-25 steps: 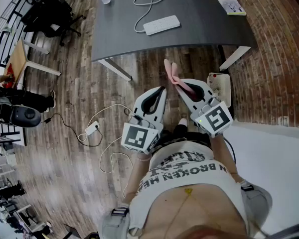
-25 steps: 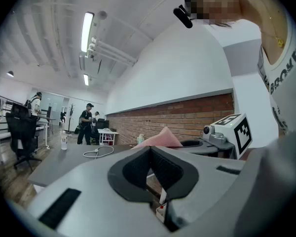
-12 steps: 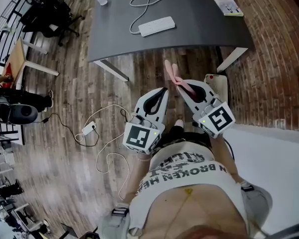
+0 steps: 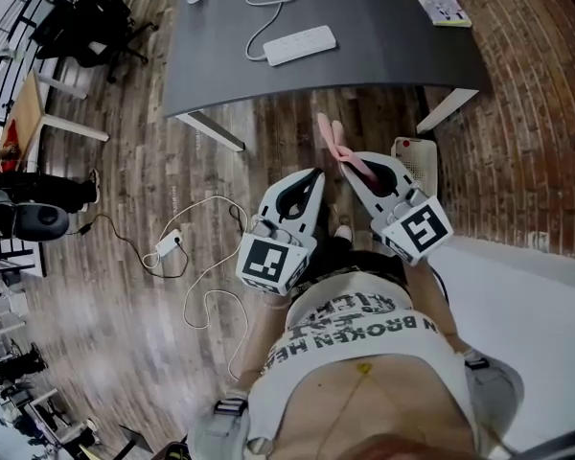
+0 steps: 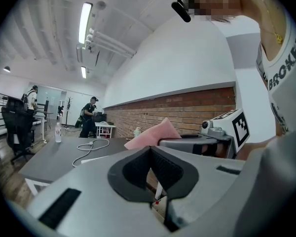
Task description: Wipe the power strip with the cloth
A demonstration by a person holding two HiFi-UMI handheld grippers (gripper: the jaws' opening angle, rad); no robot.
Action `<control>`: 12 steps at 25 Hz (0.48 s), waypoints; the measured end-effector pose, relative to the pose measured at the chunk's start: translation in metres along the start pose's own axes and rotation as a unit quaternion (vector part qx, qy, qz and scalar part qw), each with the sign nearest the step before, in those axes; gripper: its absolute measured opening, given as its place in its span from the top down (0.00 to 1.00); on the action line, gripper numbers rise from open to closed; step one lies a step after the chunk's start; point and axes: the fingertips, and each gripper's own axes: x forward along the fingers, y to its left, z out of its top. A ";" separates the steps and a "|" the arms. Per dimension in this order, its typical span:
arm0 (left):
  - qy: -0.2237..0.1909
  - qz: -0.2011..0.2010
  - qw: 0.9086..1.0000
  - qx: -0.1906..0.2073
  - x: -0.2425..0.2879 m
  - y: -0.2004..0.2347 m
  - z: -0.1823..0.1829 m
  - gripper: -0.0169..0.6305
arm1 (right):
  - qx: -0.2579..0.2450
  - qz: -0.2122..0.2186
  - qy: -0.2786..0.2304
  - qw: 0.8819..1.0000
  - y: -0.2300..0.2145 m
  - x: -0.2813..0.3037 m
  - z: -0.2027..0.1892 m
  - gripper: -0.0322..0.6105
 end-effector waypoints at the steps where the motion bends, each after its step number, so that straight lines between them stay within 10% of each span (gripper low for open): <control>1: 0.001 -0.003 1.000 -0.001 0.003 0.004 0.000 0.96 | 0.001 -0.003 0.001 1.000 -0.003 0.003 -0.001 0.92; 12: 0.010 -0.054 0.998 0.016 0.076 0.084 0.017 0.96 | 0.010 -0.057 0.003 0.998 -0.080 0.064 0.005 0.92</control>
